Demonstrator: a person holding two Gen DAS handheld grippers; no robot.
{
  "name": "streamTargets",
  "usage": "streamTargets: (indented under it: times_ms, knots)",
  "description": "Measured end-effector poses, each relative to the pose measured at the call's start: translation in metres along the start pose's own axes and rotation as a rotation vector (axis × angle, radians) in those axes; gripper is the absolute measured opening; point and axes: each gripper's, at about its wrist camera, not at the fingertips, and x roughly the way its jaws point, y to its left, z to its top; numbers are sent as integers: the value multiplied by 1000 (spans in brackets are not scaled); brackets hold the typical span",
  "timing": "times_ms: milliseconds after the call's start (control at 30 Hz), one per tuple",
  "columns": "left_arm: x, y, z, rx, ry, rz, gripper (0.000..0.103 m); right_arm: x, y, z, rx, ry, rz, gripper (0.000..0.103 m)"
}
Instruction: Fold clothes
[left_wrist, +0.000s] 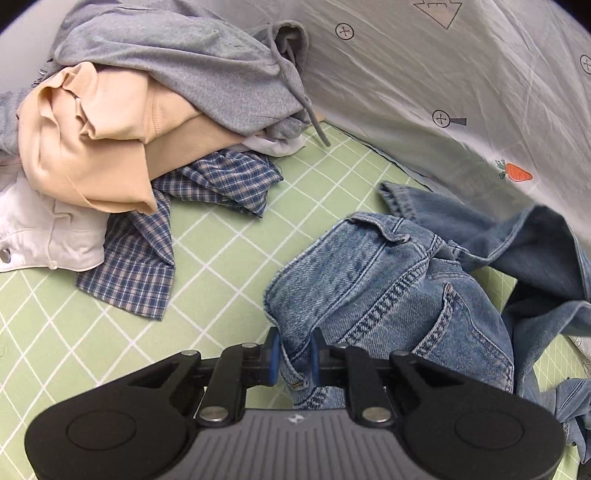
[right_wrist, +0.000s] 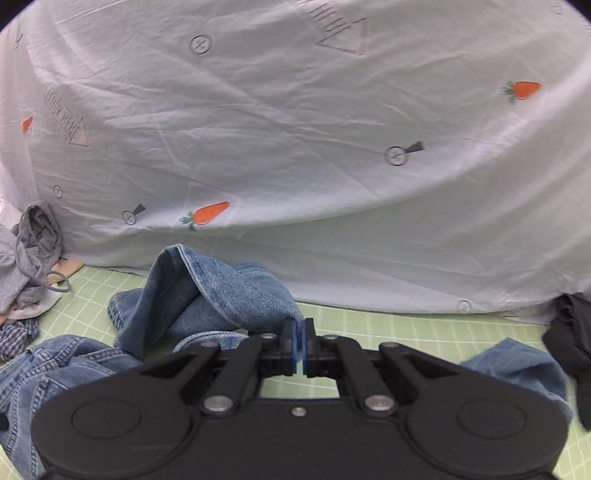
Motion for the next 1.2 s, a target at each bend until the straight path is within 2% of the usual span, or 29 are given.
streamTargets:
  times_ms: [100, 167, 267, 367, 467, 533, 567, 600, 700, 767, 800, 867, 933, 967, 1000, 1067, 1100, 1133, 1167, 1200]
  knots:
    - [-12, 3, -10, -6, -7, 1, 17, -34, -41, -12, 37, -47, -95, 2]
    - [-15, 6, -16, -18, 0, 5, 17, -59, -72, -18, 83, -33, -186, 2]
    - [-10, 13, -24, -47, 39, 16, 18, -73, -119, -46, 167, 69, -308, 3]
    - [-4, 13, -32, -23, 84, 14, 20, -65, -155, -78, 296, 218, -319, 3]
    - [-2, 6, -38, 42, 109, 7, 24, -60, -164, -100, 332, 276, -317, 6]
    - [1, 1, -42, 86, 131, 16, 25, -57, -161, -103, 310, 276, -343, 30]
    - [4, 1, -44, 95, 145, 17, 26, -56, -159, -103, 292, 266, -350, 52]
    - [6, 0, -46, 95, 160, 15, 28, -55, -157, -102, 268, 250, -352, 56]
    - [11, 0, -51, 92, 188, -26, 36, -43, -151, -95, 192, 220, -313, 60]
    - [16, -1, -53, 73, 205, -53, 44, -28, -146, -92, 121, 215, -278, 79]
    - [19, -1, -53, 62, 218, -61, 47, -19, -142, -91, 78, 217, -266, 79]
    - [25, -3, -54, 40, 235, -67, 48, -13, -141, -88, 36, 209, -253, 79]
    - [30, -3, -54, 16, 244, -72, 55, -15, -143, -83, 30, 192, -248, 78]
    - [33, -2, -54, 1, 243, -77, 55, -17, -145, -81, 26, 183, -245, 70]
    - [35, -1, -54, -14, 242, -81, 56, -18, -146, -78, 23, 175, -243, 48]
    - [40, 0, -55, -36, 235, -91, 55, -20, -149, -74, 16, 158, -238, 12]
    - [41, 0, -55, -42, 225, -95, 51, -21, -150, -72, 13, 149, -235, 9]
    - [42, 0, -55, -53, 212, -96, 27, -22, -152, -69, 9, 140, -233, 8]
    - [42, 1, -56, -67, 196, -81, 8, -24, -153, -67, 6, 132, -230, 7]
    - [42, 2, -56, -82, 182, -72, 10, -25, -155, -65, 3, 123, -228, 6]
